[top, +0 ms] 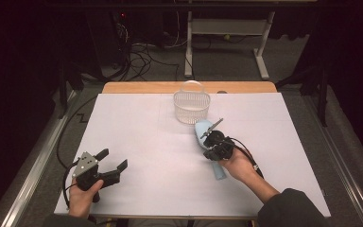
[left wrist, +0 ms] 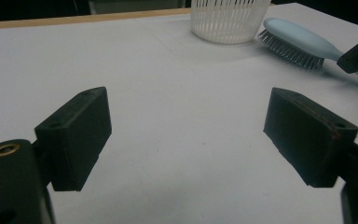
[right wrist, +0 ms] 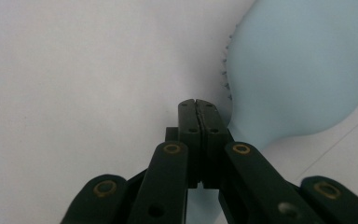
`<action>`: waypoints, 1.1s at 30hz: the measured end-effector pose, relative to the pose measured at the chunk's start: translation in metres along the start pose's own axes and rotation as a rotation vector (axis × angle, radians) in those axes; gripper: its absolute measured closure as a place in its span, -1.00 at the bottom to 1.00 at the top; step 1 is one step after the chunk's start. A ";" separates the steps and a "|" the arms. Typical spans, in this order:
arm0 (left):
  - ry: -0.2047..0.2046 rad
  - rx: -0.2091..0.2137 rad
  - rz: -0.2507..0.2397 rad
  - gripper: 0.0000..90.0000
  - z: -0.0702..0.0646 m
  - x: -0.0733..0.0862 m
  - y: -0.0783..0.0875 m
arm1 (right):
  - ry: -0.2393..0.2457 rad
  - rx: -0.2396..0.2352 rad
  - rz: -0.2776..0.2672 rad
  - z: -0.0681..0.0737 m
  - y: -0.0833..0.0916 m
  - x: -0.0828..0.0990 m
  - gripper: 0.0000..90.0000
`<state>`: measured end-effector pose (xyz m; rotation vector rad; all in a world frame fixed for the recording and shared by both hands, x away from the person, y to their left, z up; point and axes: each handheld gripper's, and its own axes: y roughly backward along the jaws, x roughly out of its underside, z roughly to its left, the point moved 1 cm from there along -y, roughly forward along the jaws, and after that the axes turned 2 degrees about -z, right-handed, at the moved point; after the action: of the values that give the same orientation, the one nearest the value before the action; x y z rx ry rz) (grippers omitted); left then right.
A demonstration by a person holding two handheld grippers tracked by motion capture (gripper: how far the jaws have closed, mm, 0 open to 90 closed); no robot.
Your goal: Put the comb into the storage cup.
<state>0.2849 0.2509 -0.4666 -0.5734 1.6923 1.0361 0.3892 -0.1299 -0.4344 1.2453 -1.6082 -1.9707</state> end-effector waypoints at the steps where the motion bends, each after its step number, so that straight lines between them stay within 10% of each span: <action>1: 0.000 0.000 0.000 -0.65 0.000 0.000 0.000 | 0.002 0.000 -0.005 -0.001 0.000 0.001 1.00; 33: 0.003 -0.006 -0.001 -0.65 0.001 0.000 0.000 | -0.054 0.039 -0.003 -0.022 0.008 0.028 1.00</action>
<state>0.2850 0.2515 -0.4668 -0.5802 1.6921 1.0405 0.3876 -0.1657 -0.4388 1.2190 -1.6786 -1.9998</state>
